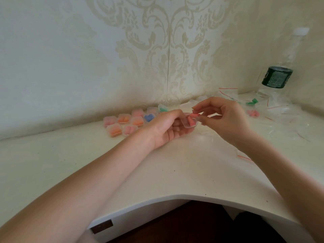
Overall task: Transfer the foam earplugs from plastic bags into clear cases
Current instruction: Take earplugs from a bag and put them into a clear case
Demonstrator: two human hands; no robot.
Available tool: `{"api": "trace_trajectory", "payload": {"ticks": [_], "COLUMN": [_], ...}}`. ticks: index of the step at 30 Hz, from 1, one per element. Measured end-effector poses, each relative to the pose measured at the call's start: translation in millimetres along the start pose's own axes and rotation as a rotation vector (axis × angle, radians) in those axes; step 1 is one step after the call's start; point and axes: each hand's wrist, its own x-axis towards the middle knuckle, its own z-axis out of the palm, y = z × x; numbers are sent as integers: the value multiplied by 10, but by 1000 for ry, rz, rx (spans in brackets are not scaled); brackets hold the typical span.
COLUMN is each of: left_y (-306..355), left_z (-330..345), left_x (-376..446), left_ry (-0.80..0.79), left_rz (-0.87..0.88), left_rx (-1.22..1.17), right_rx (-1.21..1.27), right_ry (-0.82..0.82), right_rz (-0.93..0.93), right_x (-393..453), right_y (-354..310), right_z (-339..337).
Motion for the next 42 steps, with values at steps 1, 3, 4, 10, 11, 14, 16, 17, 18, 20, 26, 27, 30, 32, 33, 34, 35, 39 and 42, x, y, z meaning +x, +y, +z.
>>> {"api": "trace_trajectory", "payload": {"ticks": [1, 3, 4, 10, 11, 14, 16, 17, 18, 20, 26, 27, 30, 32, 33, 34, 35, 39, 42], "left_y": [5, 9, 1, -36, -35, -35, -31, -26, -23, -26, 13, 22, 34, 37, 40, 47, 56, 74, 61], "left_z": [-6, -19, -23, -57, -64, -66, -70, -74, -79, -86, -67, -73, -95, -98, -97, -97, -98, -109, -115], "left_x": [1, 9, 17, 37, 40, 42, 42, 40, 40, 47, 18, 16, 18, 9, 1, -11, -21, -32, -18], "left_ry": [-5, -12, -15, -64, -72, -90, -101, -108, -113, -113, -102, -101, -110, -134, -146, -151, -151, -145, -146], "left_rz": [-5, -7, -3, 21, 19, 14, 8, 1, -7, -8, -48, -64, -100, -116, -122, -126, -126, -133, -129], "left_rx": [-18, -31, -16, 27, 42, 70, 52, 34, 22, 33, 28, 6, -97, -146, -151, -146, -137, -108, -99], "right_rx": [-11, -40, -55, -43, -30, -38, -55, -61, -72, -93, -46, -29, -198, -279, -268, -250, -242, -205, -165], "right_ry": [13, 20, 15, 14, 15, -15, -36, -46, -58, -91, 12, -44, -300, -310, -276, -242, -218, -216, -202], "right_rz": [-14, -39, -46, -61, -64, -81, -83, -90, -104, -126, -67, -41, -39, -78, -89, -100, -110, -120, -123], "right_x": [-5, -12, -16, -37, -35, -36, -39, -40, -38, -31, 24, 27, 5, 3, 9, 17, 22, 8, 7], "right_y": [-11, -29, -31, -45, -43, -28, -23, -22, -18, -6, -3, 3, 85, 157, 172, 176, 175, 162, 137], "right_z": [3, 12, 16, 35, 38, 50, 48, 42, 37, 36, -41, -75, -85, -26, -2, 11, 16, 4, 17]}}
